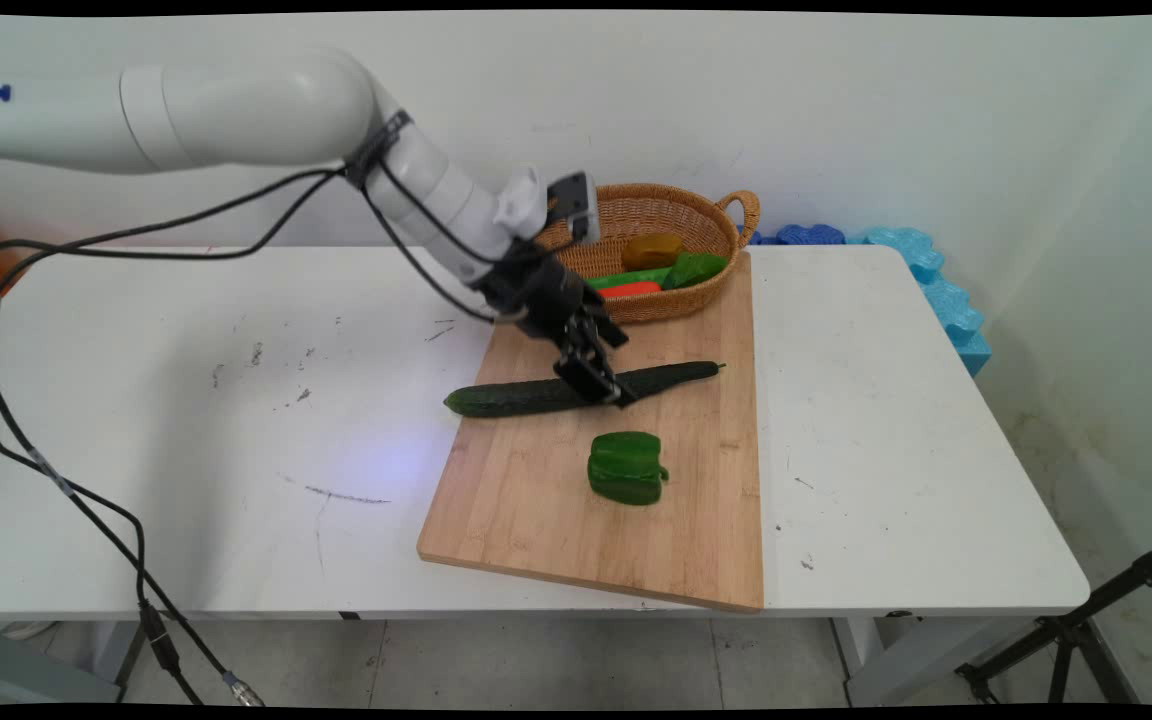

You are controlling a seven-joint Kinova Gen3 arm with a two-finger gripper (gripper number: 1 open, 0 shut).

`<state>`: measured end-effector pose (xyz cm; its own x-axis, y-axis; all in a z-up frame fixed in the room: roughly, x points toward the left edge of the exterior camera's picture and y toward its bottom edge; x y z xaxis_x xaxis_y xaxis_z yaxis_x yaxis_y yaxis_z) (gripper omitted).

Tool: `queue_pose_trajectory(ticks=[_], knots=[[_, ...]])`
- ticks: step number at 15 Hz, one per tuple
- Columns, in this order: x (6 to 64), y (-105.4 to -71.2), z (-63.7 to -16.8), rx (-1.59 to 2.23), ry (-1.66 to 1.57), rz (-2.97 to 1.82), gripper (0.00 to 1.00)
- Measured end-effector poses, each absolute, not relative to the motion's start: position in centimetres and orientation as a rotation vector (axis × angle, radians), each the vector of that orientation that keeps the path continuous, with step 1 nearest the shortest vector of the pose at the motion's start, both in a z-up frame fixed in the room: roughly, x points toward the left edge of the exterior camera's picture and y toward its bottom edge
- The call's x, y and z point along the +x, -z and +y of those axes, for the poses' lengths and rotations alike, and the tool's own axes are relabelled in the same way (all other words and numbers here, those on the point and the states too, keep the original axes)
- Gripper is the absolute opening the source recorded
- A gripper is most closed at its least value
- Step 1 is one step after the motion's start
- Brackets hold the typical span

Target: Pick up the potato from the vegetable basket

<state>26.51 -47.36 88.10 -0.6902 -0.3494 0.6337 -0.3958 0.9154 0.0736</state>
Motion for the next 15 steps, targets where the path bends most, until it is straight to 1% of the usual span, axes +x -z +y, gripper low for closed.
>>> queue_pose_trajectory(ticks=[4,7,15], knots=[[28.0,-90.5,-50.3,0.541,-0.153,-2.406,1.00],[29.1,-91.2,-52.9,0.554,-0.209,-2.422,1.00],[30.8,-90.2,-60.0,0.553,-0.341,-2.467,1.00]])
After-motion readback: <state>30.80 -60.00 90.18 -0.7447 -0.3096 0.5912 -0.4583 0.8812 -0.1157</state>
